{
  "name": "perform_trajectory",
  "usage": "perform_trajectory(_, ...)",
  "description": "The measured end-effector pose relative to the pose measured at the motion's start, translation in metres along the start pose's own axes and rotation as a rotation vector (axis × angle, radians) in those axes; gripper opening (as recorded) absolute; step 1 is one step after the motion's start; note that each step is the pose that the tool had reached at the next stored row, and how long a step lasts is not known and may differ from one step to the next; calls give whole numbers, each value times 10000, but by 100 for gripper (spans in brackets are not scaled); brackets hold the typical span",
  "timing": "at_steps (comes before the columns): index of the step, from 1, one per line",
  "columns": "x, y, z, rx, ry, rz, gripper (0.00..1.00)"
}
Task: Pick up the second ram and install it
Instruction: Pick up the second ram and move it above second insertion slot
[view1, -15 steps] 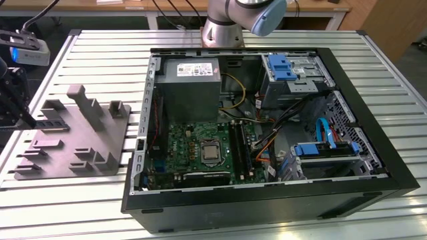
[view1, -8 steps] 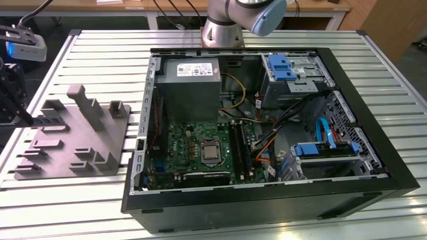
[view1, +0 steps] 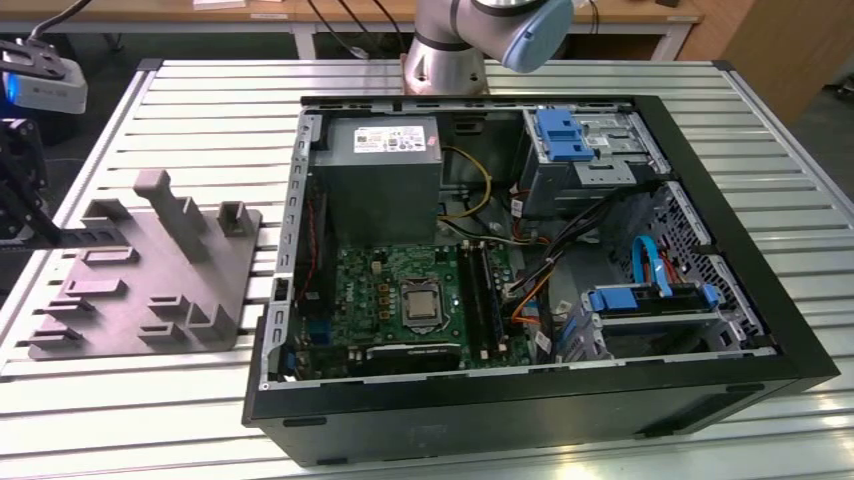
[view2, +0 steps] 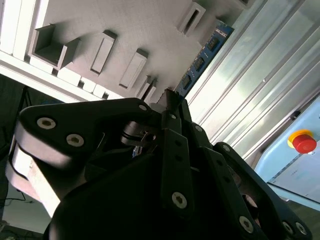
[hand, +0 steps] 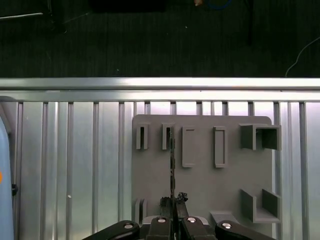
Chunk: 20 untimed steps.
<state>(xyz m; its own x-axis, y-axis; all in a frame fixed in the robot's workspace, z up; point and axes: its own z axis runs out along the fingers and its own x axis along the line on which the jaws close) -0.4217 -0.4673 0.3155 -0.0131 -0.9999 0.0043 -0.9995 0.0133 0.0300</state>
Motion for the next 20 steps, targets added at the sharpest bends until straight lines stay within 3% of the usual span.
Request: perform_trajectory(20, 1, 5, -154, 0, 0, 0, 14)
